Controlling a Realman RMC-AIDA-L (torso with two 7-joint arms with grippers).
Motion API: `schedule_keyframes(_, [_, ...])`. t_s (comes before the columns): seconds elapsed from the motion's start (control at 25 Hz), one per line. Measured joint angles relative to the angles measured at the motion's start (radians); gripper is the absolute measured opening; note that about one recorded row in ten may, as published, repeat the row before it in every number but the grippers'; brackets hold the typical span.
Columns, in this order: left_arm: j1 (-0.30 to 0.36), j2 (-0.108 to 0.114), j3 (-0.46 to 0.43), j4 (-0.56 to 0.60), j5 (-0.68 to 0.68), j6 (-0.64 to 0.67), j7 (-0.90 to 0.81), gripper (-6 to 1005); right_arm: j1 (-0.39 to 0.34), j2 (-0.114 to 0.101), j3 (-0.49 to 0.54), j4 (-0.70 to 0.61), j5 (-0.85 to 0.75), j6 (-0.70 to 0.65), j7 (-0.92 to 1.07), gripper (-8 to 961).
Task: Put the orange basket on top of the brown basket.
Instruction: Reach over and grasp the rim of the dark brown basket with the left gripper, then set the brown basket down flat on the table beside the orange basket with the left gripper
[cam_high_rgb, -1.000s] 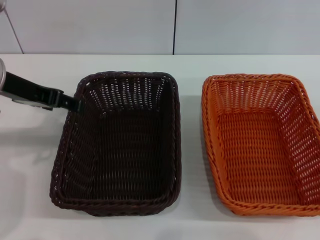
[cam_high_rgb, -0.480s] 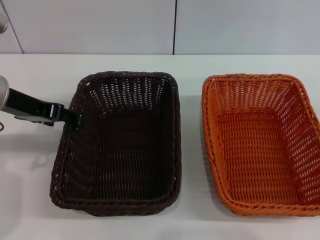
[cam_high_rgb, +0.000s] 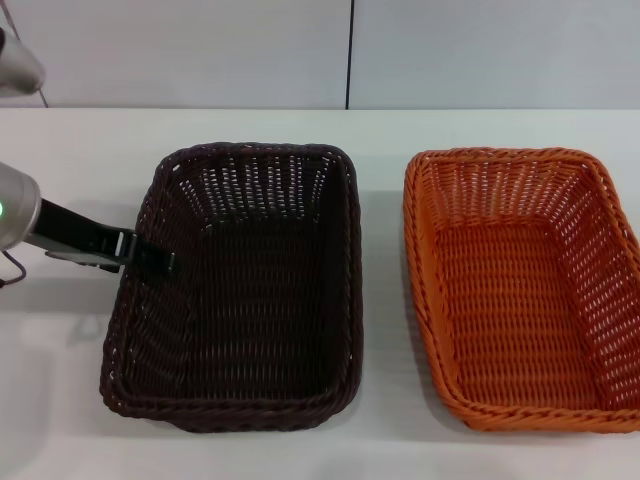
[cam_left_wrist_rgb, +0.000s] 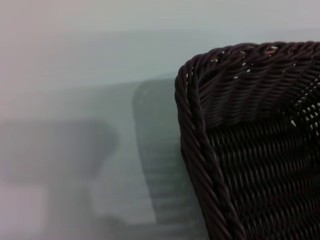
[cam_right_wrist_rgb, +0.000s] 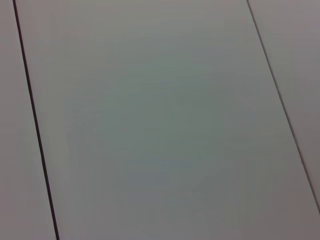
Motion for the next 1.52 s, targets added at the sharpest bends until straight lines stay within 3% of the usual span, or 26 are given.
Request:
schedule_keyframes(0.44, [0.006,0.001,0.068,0.021,0.001,0.022,0.002,794,0.000,0.000,0.001,0.011,0.000,0.000,0.000,564])
schedule_keyframes(0.64, [0.010,0.001,0.072,0.015,0.001,0.018,0.006,563,-0.001,0.003,0.000,0.012,0.000,0.000,0.000,564])
schedule_keyframes(1.0, [0.017,0.001,0.073,0.002,-0.001,-0.008,0.012,314,-0.009,0.006,0.006,0.012,0.000,0.000,0.002,564])
schedule_keyframes(1.2, [0.032,0.002,0.068,-0.069,-0.006,-0.017,0.013,193,-0.007,0.006,0.006,0.011,0.000,0.000,0.004,564])
schedule_keyframes(1.4, [0.022,0.011,0.028,-0.179,-0.009,-0.089,0.044,189,-0.004,0.006,0.007,0.011,0.000,0.000,0.005,564])
schedule_keyframes(1.52, [-0.022,0.015,-0.061,-0.229,-0.012,-0.162,0.111,183,-0.003,0.006,0.008,0.011,0.000,-0.001,0.008,564])
